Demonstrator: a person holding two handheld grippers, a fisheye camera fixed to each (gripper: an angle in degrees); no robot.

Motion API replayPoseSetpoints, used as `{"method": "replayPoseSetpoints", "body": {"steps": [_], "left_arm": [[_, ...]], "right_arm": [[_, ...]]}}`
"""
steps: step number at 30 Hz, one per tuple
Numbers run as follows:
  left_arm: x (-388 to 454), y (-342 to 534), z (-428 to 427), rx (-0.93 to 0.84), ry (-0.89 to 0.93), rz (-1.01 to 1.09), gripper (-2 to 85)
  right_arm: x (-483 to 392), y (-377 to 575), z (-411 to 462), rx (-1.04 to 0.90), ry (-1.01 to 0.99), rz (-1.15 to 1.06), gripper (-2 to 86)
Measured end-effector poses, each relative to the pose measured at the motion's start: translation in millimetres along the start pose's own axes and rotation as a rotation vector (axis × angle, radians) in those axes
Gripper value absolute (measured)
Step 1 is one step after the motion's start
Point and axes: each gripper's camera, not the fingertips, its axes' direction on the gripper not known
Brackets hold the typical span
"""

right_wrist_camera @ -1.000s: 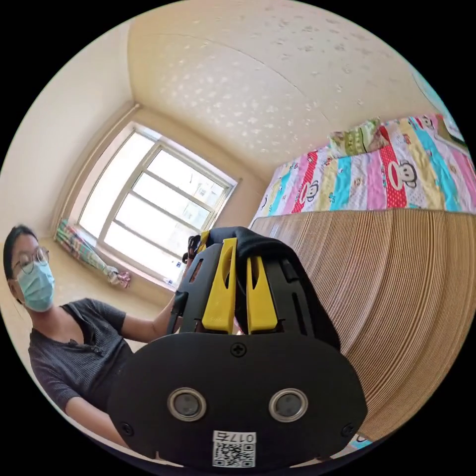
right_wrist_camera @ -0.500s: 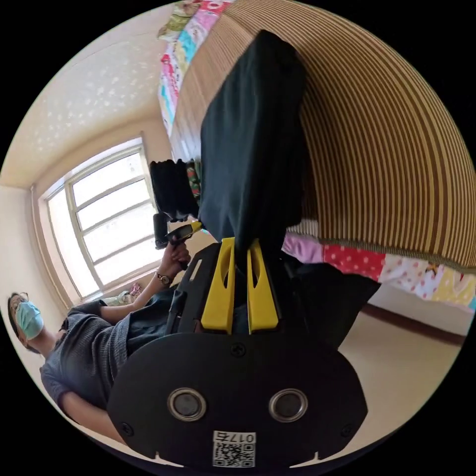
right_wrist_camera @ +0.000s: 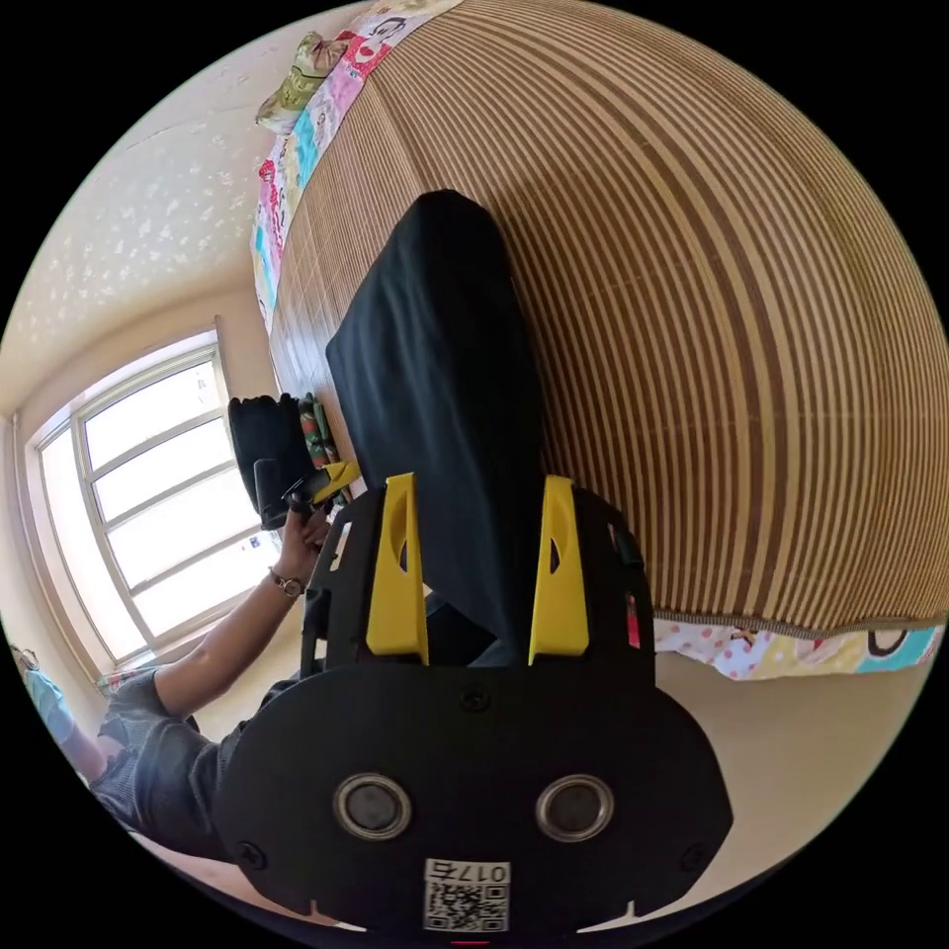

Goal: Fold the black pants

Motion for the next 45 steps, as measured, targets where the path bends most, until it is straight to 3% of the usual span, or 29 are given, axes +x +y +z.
{"method": "replayPoseSetpoints", "body": {"steps": [3, 7, 11, 14, 16, 18, 24, 30, 36, 39, 42, 44, 45], "left_arm": [[1.4, -3.7, 26.8, -0.071, 0.056, -0.015, 16.4], [-5.5, 23.9, 22.6, 0.014, 0.078, -0.115, 14.8], [-27.4, 49.1, 21.4, -0.034, 0.197, -0.116, 10.4], [-51.7, 72.4, 16.5, -0.084, 0.387, -0.135, 7.0], [-62.8, 90.6, 3.2, -0.064, 0.445, -0.126, 6.5], [-67.4, 108.7, -13.7, -0.041, 0.459, -0.097, 6.4], [-61.8, 157.0, -105.0, 0.006, 0.399, 0.076, 6.1], [-46.0, 211.7, -249.4, 0.106, 0.361, 0.275, 6.3], [-20.1, 295.1, -451.4, 0.331, 0.229, 0.46, 6.5], [-5.8, 330.8, -557.0, 0.402, 0.04, 0.484, 6.6], [-15.8, 343.6, -631.4, 0.454, -0.27, 0.327, 7.9], [-60.7, 346.9, -664.4, 0.546, -0.469, -0.038, 8.8], [-71.5, 350.1, -667.2, 0.572, -0.501, -0.108, 9.0]], "right_arm": [[5.7, -9.8, 21.2, -0.026, -0.032, 0.034, 20.1], [-5.0, 6.5, 25.3, 0.043, 0.096, -0.014, 17.3], [-3.0, 16.6, 22.6, 0.083, 0.12, 0.022, 15.4], [27.2, 18.4, 13.5, 0.08, -0.085, 0.139, 13.2], [56.5, 19.8, 16.4, 0.009, -0.394, 0.179, 11.8], [57.6, 22.2, 23.7, -0.044, -0.513, 0.157, 11.1], [-0.4, 25.5, 39.5, -0.161, -0.545, -0.009, 7.8], [-103.8, 29.6, 54.1, -0.248, -0.635, -0.221, 6.7], [-254.9, 38.0, 103.9, -0.303, -0.8, -0.421, 7.6], [-340.3, 33.2, 142.8, -0.313, -0.835, -0.513, 7.4], [-404.7, 23.6, 185.7, -0.241, -0.733, -0.561, 7.3], [-418.4, 12.0, 213.8, -0.222, -0.557, -0.515, 7.6], [-416.3, 2.6, 231.1, -0.247, -0.441, -0.461, 7.4]]}}
